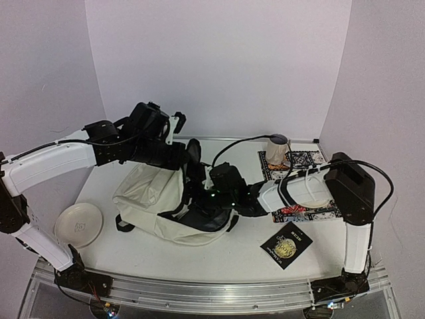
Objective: Pack the student bag
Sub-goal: Place the book in the largest pocket of the bag, then place the largest pocket in the student bag, then move the book to the center of the board.
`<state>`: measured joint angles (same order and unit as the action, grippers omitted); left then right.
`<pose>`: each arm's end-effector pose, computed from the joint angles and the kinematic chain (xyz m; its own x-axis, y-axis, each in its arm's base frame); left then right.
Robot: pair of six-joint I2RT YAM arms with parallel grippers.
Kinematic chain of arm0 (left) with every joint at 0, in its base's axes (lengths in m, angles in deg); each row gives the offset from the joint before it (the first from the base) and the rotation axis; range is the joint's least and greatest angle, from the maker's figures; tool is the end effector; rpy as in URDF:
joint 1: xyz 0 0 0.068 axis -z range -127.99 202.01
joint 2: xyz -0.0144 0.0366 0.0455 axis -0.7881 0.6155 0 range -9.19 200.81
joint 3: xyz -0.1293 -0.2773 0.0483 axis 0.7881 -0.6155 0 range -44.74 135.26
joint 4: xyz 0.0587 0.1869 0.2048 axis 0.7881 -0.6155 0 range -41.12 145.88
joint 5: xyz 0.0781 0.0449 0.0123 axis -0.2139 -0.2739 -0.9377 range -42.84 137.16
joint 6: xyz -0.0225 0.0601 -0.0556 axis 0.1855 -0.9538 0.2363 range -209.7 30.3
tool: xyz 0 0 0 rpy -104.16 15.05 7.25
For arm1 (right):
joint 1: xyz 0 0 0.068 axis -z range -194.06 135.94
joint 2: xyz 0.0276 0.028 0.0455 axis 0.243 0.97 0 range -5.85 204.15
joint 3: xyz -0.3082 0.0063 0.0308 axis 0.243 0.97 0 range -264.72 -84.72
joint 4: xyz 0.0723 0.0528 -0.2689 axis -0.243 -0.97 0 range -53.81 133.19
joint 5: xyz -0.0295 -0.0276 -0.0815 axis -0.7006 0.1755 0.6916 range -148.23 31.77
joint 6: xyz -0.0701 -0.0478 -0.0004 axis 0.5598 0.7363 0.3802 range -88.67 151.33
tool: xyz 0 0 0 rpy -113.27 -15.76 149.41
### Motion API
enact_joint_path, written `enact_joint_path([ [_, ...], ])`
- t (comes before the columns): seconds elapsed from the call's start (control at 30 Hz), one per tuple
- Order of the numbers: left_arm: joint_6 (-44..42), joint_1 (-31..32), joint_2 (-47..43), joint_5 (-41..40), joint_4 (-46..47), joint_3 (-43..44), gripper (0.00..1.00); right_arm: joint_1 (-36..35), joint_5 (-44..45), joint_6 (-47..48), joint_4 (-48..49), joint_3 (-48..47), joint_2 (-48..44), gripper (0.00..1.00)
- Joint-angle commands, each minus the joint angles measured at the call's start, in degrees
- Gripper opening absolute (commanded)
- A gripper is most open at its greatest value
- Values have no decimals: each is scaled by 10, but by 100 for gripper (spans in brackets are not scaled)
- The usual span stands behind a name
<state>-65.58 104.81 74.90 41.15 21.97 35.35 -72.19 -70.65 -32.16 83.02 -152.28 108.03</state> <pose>0.2346 -0.2962 0.3640 -0.6425 0.1741 -0.7463 0.5256 0.8088 -0.2637 0.2594 0.4474 0.2206 -0.8697 0.2562 -0.4219 -0.3672 0.2351 0.8999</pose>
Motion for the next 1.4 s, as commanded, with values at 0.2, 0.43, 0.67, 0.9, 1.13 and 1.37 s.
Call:
enact_joint_path([
  [0.2, 6, 1, -31, 65, 64, -43, 8, -9, 30, 136, -154, 63, -148, 94],
  [0.43, 15, 2, -29, 142, 121, -106, 29, 15, 128, 197, -326, 122, -265, 98],
  [0.67, 13, 24, -10, 139, 146, -135, 64, 72, 179, 170, -451, 203, -389, 98],
  [0.9, 8, 111, 42, 73, 156, -110, 86, 153, 186, 90, -571, 277, -477, 98],
  [1.13, 11, 187, 128, 66, 177, -46, 88, 175, 221, -19, -633, 337, -511, 98],
  [1.37, 21, 218, 224, 72, 190, 32, 83, 186, 243, -56, -636, 367, -503, 98],
])
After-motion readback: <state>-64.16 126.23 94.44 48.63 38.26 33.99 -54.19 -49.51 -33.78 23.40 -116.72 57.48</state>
